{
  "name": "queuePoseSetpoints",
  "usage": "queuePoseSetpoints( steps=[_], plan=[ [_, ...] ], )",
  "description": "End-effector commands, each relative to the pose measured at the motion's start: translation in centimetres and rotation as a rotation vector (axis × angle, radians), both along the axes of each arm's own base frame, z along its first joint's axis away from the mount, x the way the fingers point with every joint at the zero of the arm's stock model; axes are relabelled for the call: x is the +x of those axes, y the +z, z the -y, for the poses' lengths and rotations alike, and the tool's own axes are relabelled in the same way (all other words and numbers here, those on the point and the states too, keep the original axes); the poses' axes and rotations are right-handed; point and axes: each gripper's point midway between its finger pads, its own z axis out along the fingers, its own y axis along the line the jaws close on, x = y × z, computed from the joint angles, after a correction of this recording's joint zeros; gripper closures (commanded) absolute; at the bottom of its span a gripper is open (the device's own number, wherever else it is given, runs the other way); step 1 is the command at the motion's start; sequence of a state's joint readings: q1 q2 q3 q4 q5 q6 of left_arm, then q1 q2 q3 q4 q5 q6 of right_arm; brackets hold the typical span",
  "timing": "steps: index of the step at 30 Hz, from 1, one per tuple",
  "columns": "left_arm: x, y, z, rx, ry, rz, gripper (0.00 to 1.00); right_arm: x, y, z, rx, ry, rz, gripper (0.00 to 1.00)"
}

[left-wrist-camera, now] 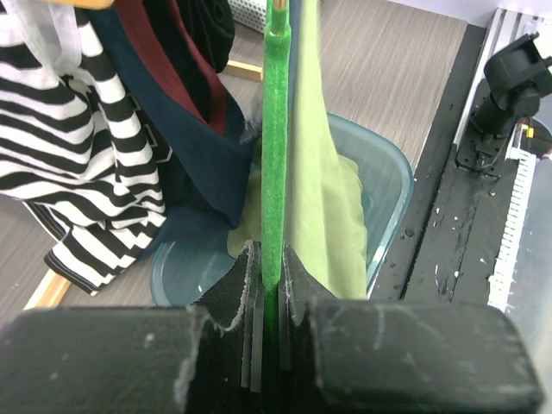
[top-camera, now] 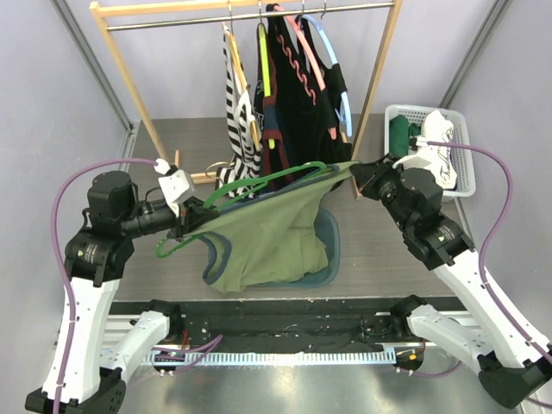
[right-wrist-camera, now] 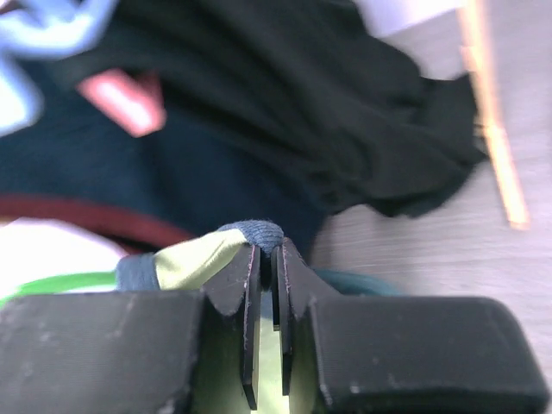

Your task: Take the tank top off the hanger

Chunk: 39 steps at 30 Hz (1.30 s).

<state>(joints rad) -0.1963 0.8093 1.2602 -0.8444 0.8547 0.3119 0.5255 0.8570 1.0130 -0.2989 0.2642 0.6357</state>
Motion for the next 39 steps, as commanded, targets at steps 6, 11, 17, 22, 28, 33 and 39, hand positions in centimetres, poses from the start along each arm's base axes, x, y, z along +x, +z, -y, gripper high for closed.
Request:
queuePoseSetpoints(
  steps=[6, 11, 17, 22, 28, 33, 39],
  plan=[
    [-2.0, 2.0, -0.7, 0.021, 0.001, 0.063, 1.0, 2.0, -1.8, 9.1, 0.023, -0.306, -0.036, 0.99],
    [-0.9, 3.6, 0.2, -0.044, -0.02, 0.071, 1.0, 1.5, -1.8, 3.5, 0.063, 0.013, 0.012, 0.97],
    [1.5, 4.4, 2.1, -0.07, -0.06, 0.04, 1.0, -1.4, -1.0, -1.9, 0.019, 0.318, 0.063, 0.77],
    [2.8, 3.2, 3.5, 0.011, -0.095, 0.013, 1.0, -4.0, 1.6, -2.6, -0.096, 0.364, 0.157, 0.22],
    [3.8, 4.2, 4.8, 0.106, -0.147, 0.053, 1.0, -7.4, 5.6, -0.6, -0.212, 0.378, 0.263, 0.15],
    [1.7, 0.9, 6.7, 0.314, -0.297, 0.009, 1.0, -9.6, 9.7, -0.1, -0.331, 0.428, 0.421, 0.17],
    [-0.3, -0.8, 8.8, 0.385, -0.377, -0.037, 1.0, -10.7, 10.8, -2.6, -0.389, 0.621, 0.452, 0.2]
  ],
)
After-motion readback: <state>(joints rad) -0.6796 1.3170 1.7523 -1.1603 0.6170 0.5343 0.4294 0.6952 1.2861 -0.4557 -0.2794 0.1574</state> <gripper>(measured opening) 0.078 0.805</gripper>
